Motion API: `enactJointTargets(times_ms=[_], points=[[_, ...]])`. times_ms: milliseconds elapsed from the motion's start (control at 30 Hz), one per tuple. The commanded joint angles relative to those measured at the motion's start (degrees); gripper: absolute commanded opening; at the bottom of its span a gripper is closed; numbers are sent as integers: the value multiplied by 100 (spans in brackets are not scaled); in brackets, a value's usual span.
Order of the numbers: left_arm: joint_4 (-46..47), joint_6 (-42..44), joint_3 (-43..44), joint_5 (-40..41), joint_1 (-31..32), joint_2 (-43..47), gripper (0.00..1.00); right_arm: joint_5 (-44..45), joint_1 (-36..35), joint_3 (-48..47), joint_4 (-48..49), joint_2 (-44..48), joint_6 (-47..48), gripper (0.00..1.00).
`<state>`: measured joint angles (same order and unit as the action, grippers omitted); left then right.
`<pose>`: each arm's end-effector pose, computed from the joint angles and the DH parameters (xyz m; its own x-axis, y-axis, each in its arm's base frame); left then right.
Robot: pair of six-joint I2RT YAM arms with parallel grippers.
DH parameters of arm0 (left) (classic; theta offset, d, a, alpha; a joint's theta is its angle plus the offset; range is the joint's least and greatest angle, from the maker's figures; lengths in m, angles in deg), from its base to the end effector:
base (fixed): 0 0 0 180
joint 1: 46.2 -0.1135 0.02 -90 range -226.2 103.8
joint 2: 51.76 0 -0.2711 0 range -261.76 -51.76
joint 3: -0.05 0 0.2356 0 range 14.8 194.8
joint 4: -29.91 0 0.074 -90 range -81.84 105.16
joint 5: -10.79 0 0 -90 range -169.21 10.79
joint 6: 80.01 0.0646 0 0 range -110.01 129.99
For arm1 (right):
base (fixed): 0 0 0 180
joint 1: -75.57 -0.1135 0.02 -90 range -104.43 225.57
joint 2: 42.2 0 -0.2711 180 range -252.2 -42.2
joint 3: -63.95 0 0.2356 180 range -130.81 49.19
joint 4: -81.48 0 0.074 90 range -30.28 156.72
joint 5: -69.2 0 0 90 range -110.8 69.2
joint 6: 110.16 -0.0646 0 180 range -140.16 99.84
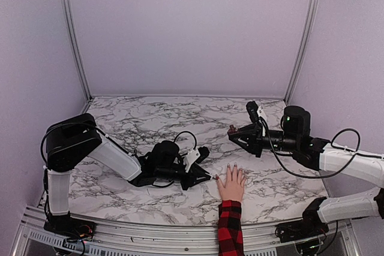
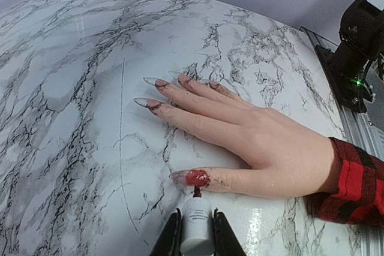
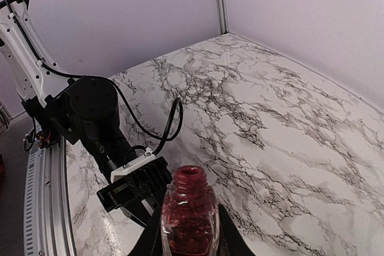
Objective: Paint the nails
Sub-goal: Paint the nail with the hand.
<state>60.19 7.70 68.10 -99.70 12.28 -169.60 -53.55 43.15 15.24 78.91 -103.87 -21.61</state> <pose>0.2032 -0.3745 0.1284 -0.2133 0.2761 -0.9372 0.9633 0.2197 -0.1545 0.1877 0.1606 0.2649 -0.2485 -0.1326 -0.9595 -0.8849 0.4340 0.1692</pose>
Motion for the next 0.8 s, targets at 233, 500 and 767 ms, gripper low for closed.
enactJointTargets(times_ms=[233,500,767], points=[[190,-24,113,-49,23,68,0,-38,53,-309,-14,-33,-4,0],[231,-53,128,-72,23,57,0,-39,53,-313,-8,-38,-4,0],[277,-92,150,-110,23,34,0,-32,54,-308,-16,-30,-5,0]])
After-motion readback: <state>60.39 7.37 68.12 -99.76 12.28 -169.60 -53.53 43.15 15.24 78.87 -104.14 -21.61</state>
